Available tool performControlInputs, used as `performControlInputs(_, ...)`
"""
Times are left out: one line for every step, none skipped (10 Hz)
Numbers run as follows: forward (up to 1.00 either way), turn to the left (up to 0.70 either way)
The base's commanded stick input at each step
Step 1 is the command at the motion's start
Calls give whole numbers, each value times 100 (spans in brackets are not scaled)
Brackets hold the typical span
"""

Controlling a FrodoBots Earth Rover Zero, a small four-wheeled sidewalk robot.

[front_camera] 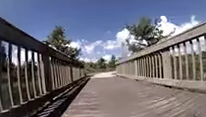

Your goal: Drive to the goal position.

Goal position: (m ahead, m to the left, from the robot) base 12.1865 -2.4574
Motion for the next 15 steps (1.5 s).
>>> performControlInputs(45,2)
performControlInputs(45,2)
performControlInputs(45,2)
performControlInputs(45,2)
performControlInputs(45,2)
performControlInputs(45,2)
performControlInputs(45,2)
performControlInputs(45,2)
performControlInputs(45,2)
performControlInputs(45,2)
performControlInputs(45,2)
performControlInputs(45,2)
performControlInputs(45,2)
performControlInputs(45,2)
performControlInputs(45,2)
